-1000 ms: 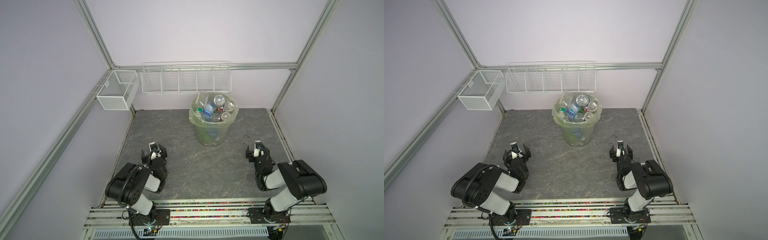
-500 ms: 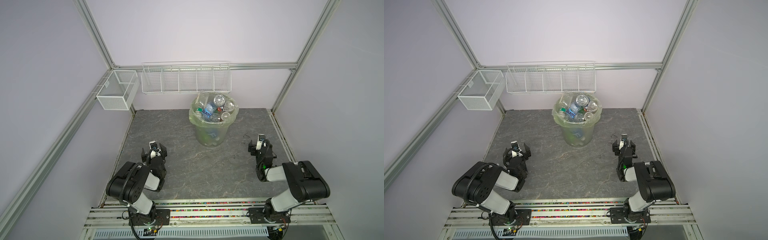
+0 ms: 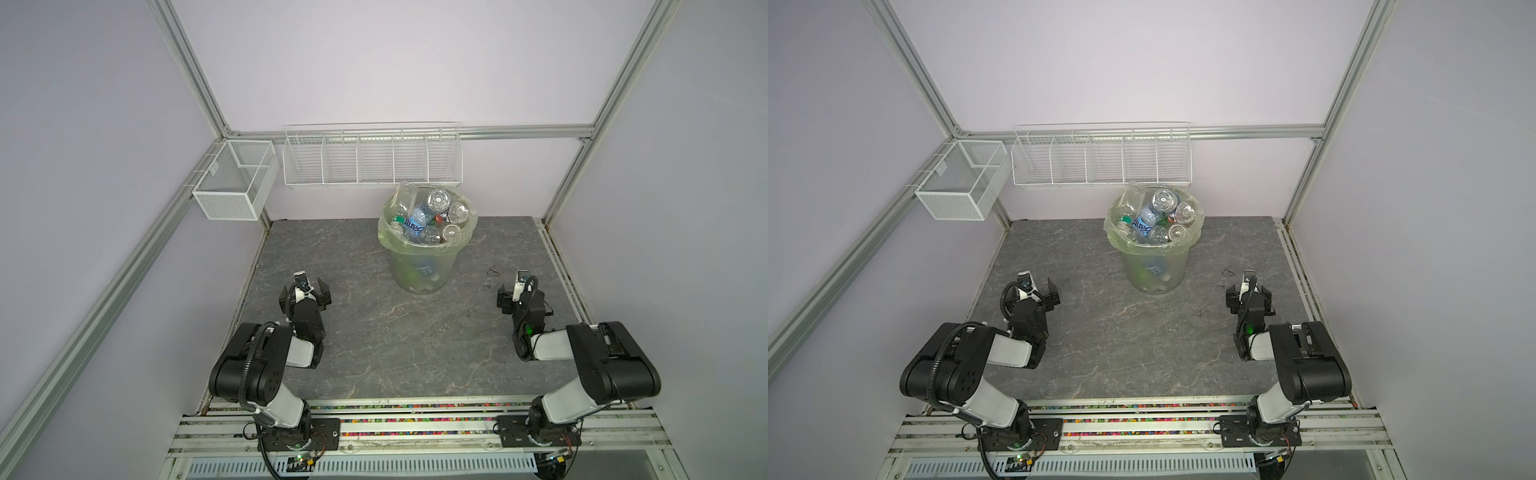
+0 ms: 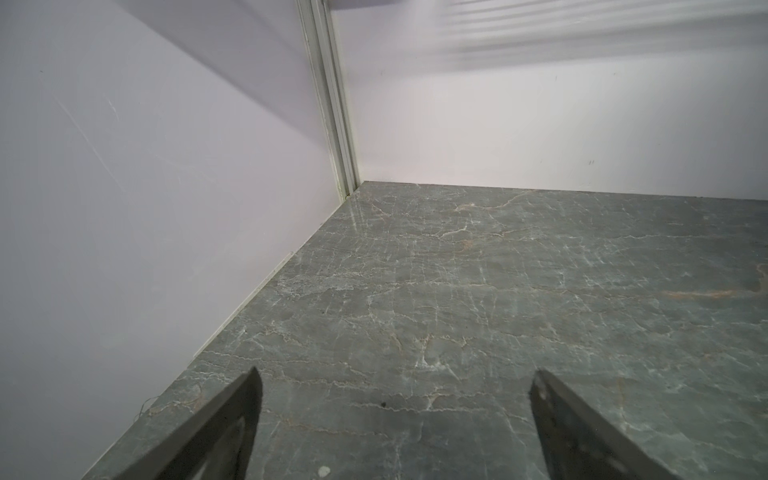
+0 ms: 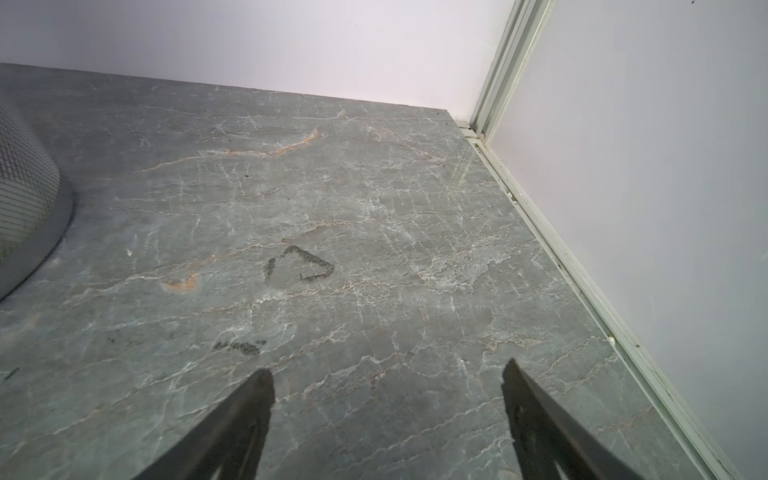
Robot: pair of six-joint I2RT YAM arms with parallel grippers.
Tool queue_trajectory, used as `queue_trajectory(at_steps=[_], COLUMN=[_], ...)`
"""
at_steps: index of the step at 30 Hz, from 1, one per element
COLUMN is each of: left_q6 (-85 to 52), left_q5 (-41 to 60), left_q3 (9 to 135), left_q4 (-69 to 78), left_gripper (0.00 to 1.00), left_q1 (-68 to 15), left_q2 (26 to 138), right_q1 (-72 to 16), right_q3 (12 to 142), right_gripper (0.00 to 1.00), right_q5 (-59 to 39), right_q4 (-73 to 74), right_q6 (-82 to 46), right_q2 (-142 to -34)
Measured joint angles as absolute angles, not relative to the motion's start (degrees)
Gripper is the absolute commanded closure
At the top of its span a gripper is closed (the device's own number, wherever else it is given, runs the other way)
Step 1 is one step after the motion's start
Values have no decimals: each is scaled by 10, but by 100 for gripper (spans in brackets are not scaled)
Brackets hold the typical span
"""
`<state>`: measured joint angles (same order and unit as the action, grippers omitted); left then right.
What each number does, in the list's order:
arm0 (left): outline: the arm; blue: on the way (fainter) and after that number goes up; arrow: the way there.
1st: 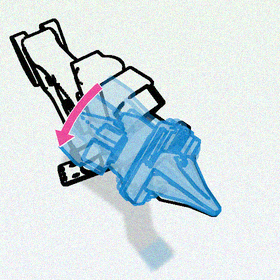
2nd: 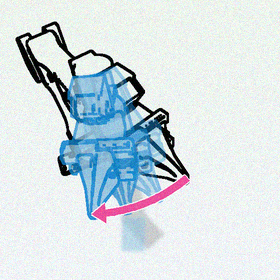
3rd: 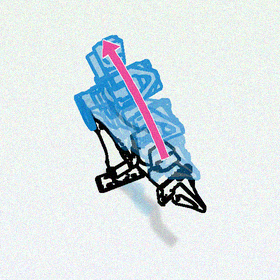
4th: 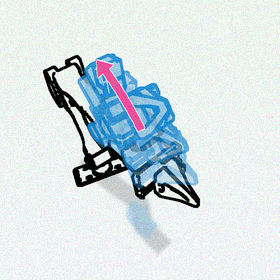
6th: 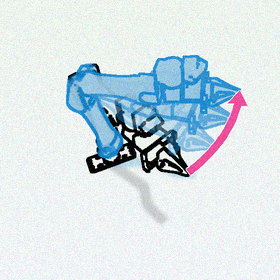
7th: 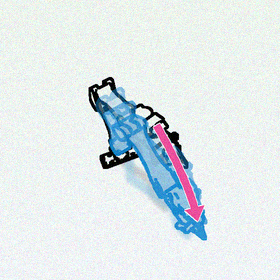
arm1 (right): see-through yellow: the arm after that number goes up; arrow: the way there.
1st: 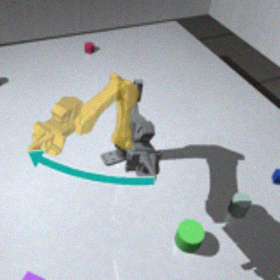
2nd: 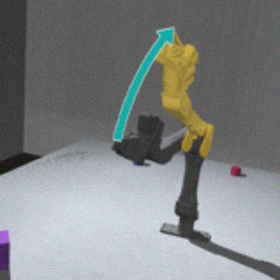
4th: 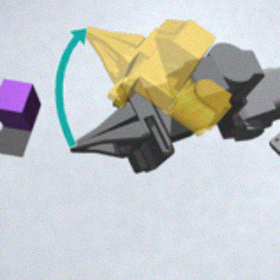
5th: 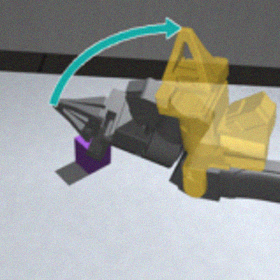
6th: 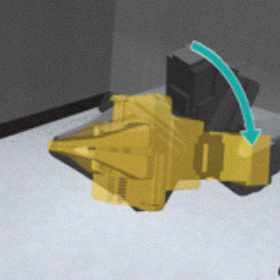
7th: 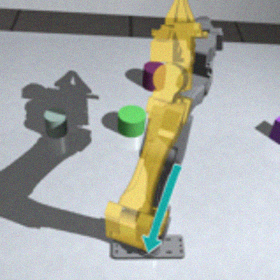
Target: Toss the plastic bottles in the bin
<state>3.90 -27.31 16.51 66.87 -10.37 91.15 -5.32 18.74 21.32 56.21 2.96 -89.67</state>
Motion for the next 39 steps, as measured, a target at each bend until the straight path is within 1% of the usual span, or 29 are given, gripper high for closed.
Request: queue_trajectory(at_steps=[5, 11, 18, 20, 23, 26, 32, 39], left_q6=[5, -14, -15, -8, 7, 11, 4, 2], left_q5=[-248, -233, -211, -186, -138, -103, -90, -90], left_q3=[211, 220, 216, 203, 188, 195, 218, 218], left_q4=[575, 542, 543, 559, 565, 549, 525, 514], left_gripper=[0, 0, 1, 3, 0, 1, 1, 1], left_q1=[-65, -50, -50, -50, -50, -44, -29, -29], left_q2=[905, 898, 898, 897, 897, 896, 896, 896], right_q1=[-33, -24, -24, -24, -25, -15, 2, 2], right_q3=[199, 203, 203, 203, 203, 206, 215, 215], right_gripper=[11, 11, 12, 12, 11, 12, 11, 12], right_q5=[203, 196, 188, 170, 131, 90, 50, 40], right_q4=[536, 529, 524, 524, 525, 515, 507, 503], right_q6=[13, 3, 0, 6, 18, 19, 19, 19], right_q2=[-896, -894, -894, -894, -894, -894, -893, -891])
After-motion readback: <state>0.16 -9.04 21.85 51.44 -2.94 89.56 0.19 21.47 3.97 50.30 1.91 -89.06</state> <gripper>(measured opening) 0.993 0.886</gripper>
